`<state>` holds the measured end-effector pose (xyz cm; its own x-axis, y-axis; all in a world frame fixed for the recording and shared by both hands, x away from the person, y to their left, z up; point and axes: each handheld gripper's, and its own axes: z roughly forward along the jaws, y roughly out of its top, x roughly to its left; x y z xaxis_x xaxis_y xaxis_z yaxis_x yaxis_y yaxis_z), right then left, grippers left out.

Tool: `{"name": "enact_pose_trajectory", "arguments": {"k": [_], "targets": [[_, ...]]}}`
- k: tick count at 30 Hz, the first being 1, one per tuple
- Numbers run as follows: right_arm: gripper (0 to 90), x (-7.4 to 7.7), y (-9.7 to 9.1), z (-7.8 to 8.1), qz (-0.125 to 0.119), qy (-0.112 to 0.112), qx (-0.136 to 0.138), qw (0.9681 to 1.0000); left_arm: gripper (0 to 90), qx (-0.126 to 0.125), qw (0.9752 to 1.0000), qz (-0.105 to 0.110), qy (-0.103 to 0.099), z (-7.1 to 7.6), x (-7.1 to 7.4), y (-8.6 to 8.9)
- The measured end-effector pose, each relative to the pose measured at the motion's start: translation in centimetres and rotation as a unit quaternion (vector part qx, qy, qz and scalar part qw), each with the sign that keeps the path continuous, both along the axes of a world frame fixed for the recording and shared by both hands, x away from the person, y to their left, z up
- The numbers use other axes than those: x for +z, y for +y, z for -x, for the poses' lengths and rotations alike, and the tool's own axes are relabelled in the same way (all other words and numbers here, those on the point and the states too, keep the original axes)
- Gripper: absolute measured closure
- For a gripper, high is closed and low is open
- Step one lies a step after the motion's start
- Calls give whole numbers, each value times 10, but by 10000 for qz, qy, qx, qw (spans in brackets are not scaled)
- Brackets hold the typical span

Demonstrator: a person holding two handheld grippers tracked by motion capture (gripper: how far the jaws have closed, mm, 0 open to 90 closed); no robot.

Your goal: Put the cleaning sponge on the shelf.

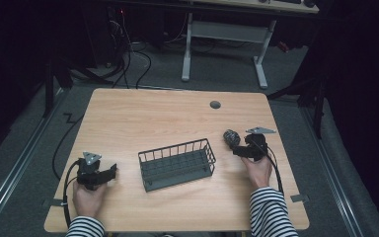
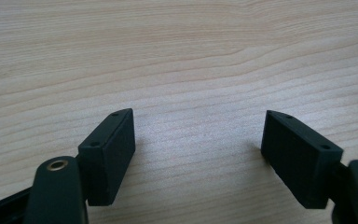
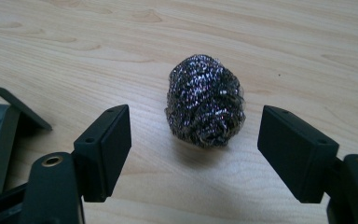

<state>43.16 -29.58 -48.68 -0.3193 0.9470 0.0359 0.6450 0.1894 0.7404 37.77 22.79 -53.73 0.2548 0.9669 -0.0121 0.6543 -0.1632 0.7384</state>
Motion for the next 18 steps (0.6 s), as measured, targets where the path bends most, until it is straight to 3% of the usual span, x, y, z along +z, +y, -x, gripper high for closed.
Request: {"name": "enact_pose_trajectory", "arguments": {"k": [4,8,11,18], "targets": [[255,0,0,-4,-51,-78,-31,10000,263,0,10000,1,-1,0,0,0],[247,-4,0,-9,-85,-11,-71,9999,262,1,10000,0,0,0,0,0],[238,-4,4,-16,58,35,-11,10000,262,1,10000,-1,0,0,0,0],[245,-13,4,-26,9,161,-130,9998,262,6,10000,-3,2,0,0,0]]}}
